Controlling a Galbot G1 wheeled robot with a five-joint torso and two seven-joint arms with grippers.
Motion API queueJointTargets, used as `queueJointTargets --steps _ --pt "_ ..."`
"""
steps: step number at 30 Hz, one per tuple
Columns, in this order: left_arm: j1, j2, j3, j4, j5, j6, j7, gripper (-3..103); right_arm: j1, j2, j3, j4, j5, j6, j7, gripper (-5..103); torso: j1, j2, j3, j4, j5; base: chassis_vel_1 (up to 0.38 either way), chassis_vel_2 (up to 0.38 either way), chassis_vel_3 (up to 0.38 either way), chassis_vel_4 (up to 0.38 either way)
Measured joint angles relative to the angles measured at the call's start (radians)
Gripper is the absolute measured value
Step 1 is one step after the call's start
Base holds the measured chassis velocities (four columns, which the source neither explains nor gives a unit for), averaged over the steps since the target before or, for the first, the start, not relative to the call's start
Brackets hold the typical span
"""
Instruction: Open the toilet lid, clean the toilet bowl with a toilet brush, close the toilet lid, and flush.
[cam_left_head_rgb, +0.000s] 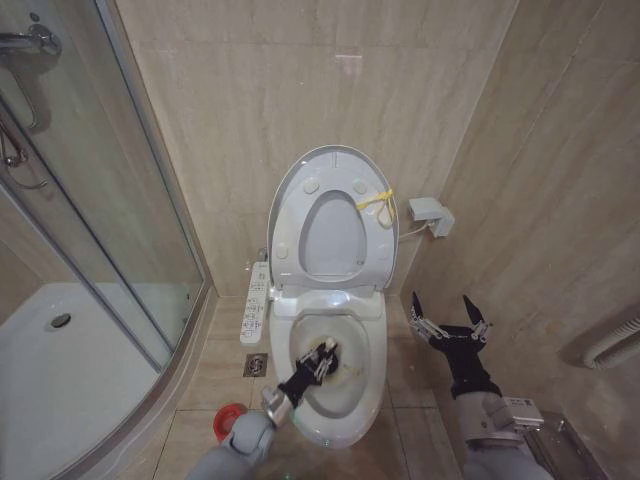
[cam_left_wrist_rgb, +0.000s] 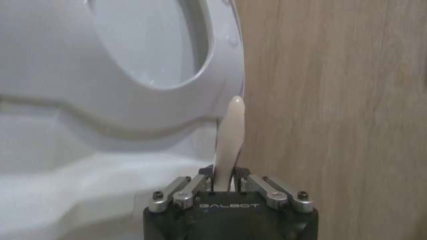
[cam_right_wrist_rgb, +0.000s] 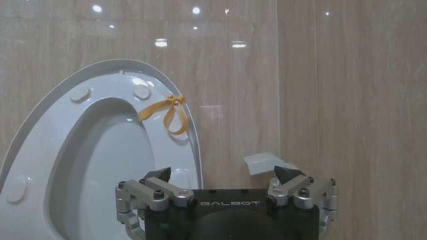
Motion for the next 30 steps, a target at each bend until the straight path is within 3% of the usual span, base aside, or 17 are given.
queueJointTargets --steps 13,20,26,30 --pt "-0.106 -0.092 0.033 0.096 -0.006 -0.028 0.008 18 0.000 0.000 0.000 0.000 0.000 0.000 0.000 100 0.000 0.000 0.000 0.0002 0.0001 0.000 0.000 0.000 0.000" --pt "-0.138 -0.124 0.026 0.233 -0.005 -0.071 0.034 18 0.000 0.000 0.000 0.000 0.000 0.000 0.000 100 0.000 0.000 0.000 0.0004 0.0002 0.000 0.000 0.000 0.000" --pt "-0.168 -0.137 0.027 0.236 -0.014 -0.069 0.034 18 0.000 0.000 0.000 0.000 0.000 0.000 0.000 100 0.000 0.000 0.000 0.0005 0.0003 0.000 0.000 0.000 0.000" --pt "-0.207 -0.182 0.028 0.280 -0.020 -0.075 0.036 18 0.000 0.000 0.000 0.000 0.000 0.000 0.000 100 0.000 0.000 0.000 0.0000 0.0003 0.000 0.000 0.000 0.000"
